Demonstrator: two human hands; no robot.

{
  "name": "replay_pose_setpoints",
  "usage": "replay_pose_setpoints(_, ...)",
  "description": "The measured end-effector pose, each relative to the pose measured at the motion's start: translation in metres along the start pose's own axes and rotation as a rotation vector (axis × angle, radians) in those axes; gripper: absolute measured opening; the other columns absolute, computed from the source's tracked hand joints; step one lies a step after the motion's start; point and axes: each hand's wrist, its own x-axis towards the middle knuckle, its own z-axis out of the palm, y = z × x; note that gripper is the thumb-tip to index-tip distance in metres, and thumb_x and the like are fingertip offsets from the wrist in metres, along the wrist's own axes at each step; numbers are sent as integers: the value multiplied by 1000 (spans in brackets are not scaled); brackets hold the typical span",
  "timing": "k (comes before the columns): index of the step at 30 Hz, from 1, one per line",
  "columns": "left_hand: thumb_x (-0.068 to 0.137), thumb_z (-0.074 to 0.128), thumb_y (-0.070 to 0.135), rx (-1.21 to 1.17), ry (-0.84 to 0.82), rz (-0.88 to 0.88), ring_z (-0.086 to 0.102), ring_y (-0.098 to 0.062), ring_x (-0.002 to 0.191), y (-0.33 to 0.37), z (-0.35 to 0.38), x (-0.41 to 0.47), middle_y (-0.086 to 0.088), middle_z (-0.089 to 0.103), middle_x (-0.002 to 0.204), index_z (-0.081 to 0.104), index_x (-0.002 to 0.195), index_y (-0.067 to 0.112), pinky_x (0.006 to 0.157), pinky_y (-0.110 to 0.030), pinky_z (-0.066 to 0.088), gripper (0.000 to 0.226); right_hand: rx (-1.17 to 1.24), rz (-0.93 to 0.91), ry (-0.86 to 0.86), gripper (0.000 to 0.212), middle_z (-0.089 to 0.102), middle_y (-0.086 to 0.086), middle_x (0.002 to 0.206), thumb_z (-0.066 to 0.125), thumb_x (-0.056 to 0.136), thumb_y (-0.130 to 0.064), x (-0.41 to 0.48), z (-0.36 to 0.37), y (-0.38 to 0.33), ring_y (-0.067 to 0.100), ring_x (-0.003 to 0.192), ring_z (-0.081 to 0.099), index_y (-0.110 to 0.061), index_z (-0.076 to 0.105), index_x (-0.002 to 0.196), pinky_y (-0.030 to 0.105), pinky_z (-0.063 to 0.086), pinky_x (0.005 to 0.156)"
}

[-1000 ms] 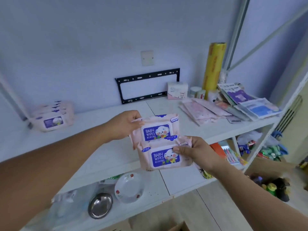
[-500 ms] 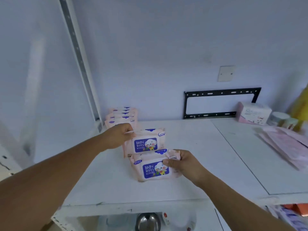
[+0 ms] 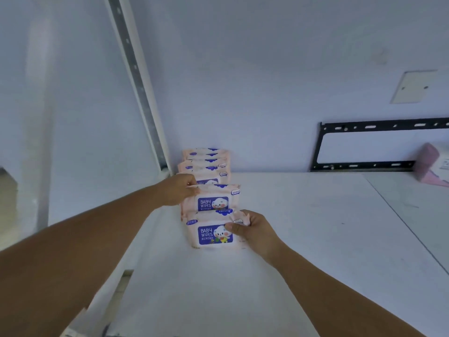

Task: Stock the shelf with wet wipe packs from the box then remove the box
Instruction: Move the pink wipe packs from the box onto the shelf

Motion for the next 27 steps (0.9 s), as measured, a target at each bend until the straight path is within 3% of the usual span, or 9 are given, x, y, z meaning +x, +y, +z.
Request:
replay_pose_setpoints(2, 99, 60, 29, 35, -3, -32, 56, -16, 82, -10, -3, 13, 1, 60, 93, 57, 88, 19, 63, -25, 44, 16, -6, 5, -19, 19, 67, -16, 63, 76, 89, -11, 21, 3, -1, 1, 51, 60, -25, 65, 96, 19, 46, 49)
replay_pose_setpoints(4, 97, 63, 30, 19, 12, -67, 62, -23, 92, -21, -7, 24, -4, 64, 102, 61, 94, 16, 72, -32, 50, 14, -30, 22, -65, 35, 69, -13, 80, 80, 85, -9, 38, 4, 2, 1, 57, 66, -26, 64, 111, 18, 49, 51)
replay_pose_setpoints(6, 96, 64, 31, 56, 32, -83, 59, -22, 88, -29, -11, 33, -3, 62, 96, 58, 84, 22, 70, -30, 46, 16, -74, 20, -113, 47, 75, -7, 100, 81, 82, -6, 49, 6, 3, 0, 72, 73, -21, 65, 124, 15, 53, 58)
replay_pose_setpoints(9, 95, 64, 34, 133, 58, -116, 57, -19, 84, -34, -16, 46, -1, 61, 88, 58, 80, 21, 68, -29, 42, 21, -168, -5, -144, 50, 74, -13, 107, 84, 80, -10, 65, 5, -2, -3, 85, 73, -27, 66, 124, 10, 54, 64)
replay_pose_setpoints(12, 92, 69, 33, 93, 103, -167, 61, -19, 77, -39, -17, 59, 1, 64, 79, 66, 79, 17, 67, -28, 47, 21, -206, -22, -85, 58, 67, -11, 118, 86, 78, -20, 87, 10, -7, 10, 102, 70, -35, 61, 128, 23, 60, 76)
replay_pose_setpoints(16, 84, 78, 34, 27, 162, -215, 65, -14, 64, -41, -24, 69, 8, 66, 74, 68, 74, 26, 62, -25, 51, 16, -268, -57, 10, 38, 58, -14, 94, 78, 81, -26, 116, 20, -10, 16, 87, 58, -36, 58, 111, 23, 49, 64)
replay_pose_setpoints(19, 81, 82, 29, -21, 205, -239, 70, -18, 70, -46, -30, 74, 6, 70, 81, 72, 77, 23, 70, -32, 59, 12, -322, -64, 32, 43, 57, -13, 98, 74, 87, -26, 127, 27, -12, 8, 81, 57, -32, 56, 125, 14, 42, 55)
replay_pose_setpoints(24, 86, 75, 31, 20, 254, -205, 59, -10, 71, -52, -28, 76, 11, 63, 75, 63, 72, 27, 59, -20, 39, 20, -406, -60, 77, 51, 60, -9, 118, 73, 90, -30, 142, 32, -14, 12, 101, 58, -27, 52, 136, 14, 45, 60)
replay_pose_setpoints(27, 88, 73, 30, 14, 277, -206, 55, -8, 75, -54, -28, 75, 13, 60, 78, 62, 75, 28, 59, -19, 36, 17, -457, -43, 108, 59, 59, -8, 130, 73, 90, -33, 148, 37, -15, 10, 104, 54, -27, 47, 142, 14, 46, 63)
